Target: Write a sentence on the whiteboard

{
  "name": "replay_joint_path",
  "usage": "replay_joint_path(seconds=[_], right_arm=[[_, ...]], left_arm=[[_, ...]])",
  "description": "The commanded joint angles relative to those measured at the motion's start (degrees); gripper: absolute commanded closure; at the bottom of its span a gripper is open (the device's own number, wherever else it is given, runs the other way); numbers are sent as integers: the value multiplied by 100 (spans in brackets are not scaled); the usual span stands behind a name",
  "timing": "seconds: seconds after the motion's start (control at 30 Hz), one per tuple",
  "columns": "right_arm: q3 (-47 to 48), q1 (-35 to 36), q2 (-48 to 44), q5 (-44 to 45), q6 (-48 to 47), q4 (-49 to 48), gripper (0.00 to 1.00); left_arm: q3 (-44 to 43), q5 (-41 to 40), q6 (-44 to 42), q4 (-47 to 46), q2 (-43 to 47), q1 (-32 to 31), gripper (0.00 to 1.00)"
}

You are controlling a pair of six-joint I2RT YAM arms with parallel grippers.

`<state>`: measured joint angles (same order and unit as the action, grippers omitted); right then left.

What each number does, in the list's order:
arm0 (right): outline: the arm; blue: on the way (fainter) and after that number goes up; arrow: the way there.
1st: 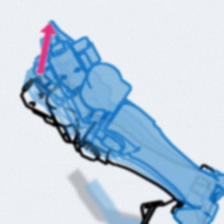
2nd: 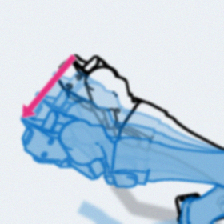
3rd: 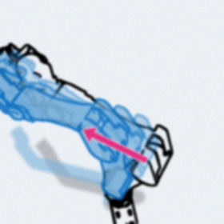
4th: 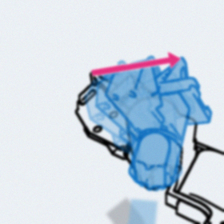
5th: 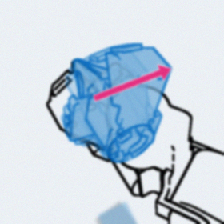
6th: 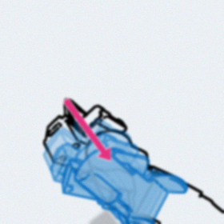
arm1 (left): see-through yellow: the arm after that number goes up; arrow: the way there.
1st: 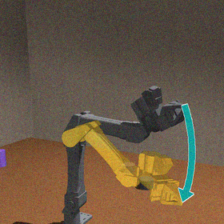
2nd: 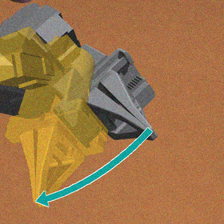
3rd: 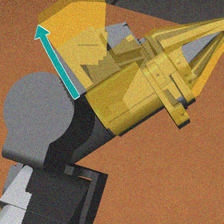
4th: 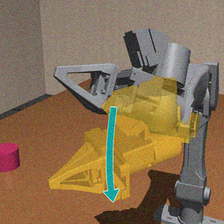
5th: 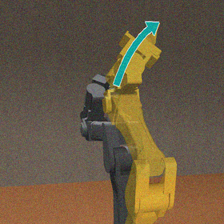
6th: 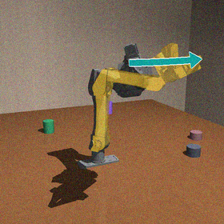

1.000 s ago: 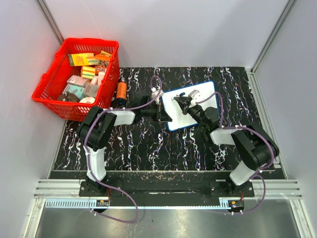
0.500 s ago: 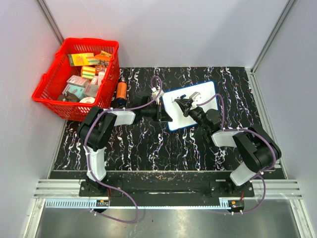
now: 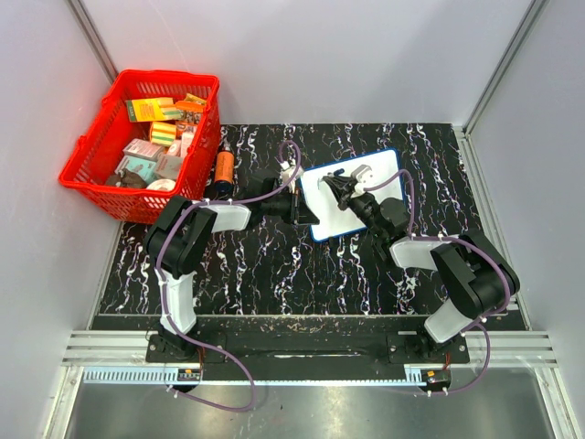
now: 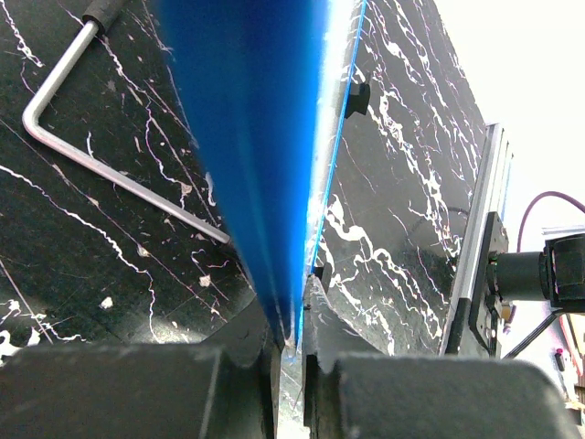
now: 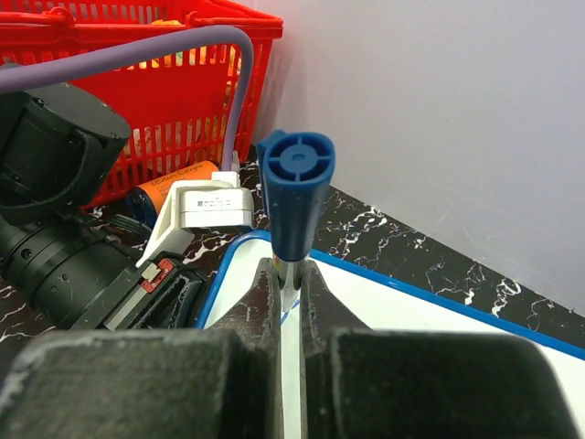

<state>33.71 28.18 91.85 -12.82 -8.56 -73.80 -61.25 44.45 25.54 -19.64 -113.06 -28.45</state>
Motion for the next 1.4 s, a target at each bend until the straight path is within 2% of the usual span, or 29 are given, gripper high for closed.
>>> replay_joint_path(seconds=[0.0, 1.37], right_arm=[[197, 38, -62, 227, -58, -170, 100], [162, -59, 219, 297, -93, -3, 100]], left_arm=[[272, -797, -427, 962, -340, -82, 100], [333, -841, -401, 927, -287, -82, 100]])
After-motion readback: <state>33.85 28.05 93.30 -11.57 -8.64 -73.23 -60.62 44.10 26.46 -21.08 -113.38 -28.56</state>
